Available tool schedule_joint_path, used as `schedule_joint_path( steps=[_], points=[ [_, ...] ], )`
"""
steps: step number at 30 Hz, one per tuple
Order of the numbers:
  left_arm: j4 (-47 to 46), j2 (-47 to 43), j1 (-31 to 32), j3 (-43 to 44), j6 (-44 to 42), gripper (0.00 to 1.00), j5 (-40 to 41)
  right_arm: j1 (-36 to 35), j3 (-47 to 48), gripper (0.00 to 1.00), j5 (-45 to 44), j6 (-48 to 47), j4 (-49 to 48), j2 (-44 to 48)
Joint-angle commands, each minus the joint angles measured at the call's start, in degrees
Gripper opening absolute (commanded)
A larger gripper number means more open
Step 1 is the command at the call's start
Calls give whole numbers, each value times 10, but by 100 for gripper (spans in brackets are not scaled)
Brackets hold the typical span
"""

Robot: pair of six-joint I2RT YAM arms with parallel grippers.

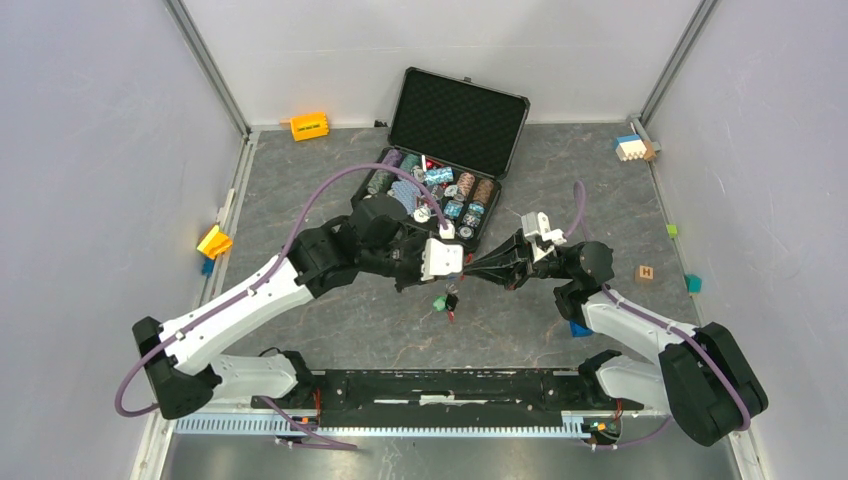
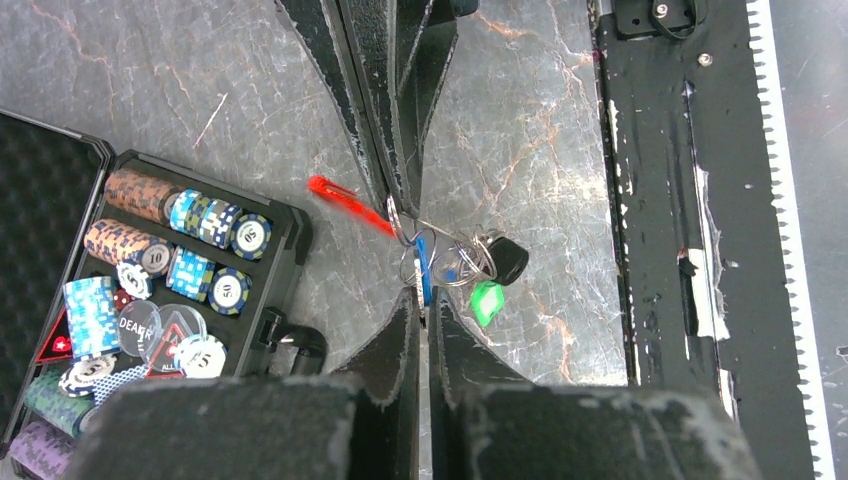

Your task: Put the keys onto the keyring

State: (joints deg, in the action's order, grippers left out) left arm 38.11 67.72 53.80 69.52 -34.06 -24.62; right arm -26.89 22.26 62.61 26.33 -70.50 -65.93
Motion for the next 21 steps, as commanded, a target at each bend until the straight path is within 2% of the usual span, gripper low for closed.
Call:
schedule_joint_path(
  steps=[1,8,14,21],
  points=[
    [30,8,1,59,-36,2,-28,2,16,0,-18,-26,17,7],
    [130,48,1,142,-62,2,-18,3,28,0,-43,-87,108,15],
    [207,97,2,194,-76,2,-42,3,31,0,-54,-100,129,20],
    [272,127,1,228,-97,2,-32,3,35,0,-55,-125,157,27]
  ],
)
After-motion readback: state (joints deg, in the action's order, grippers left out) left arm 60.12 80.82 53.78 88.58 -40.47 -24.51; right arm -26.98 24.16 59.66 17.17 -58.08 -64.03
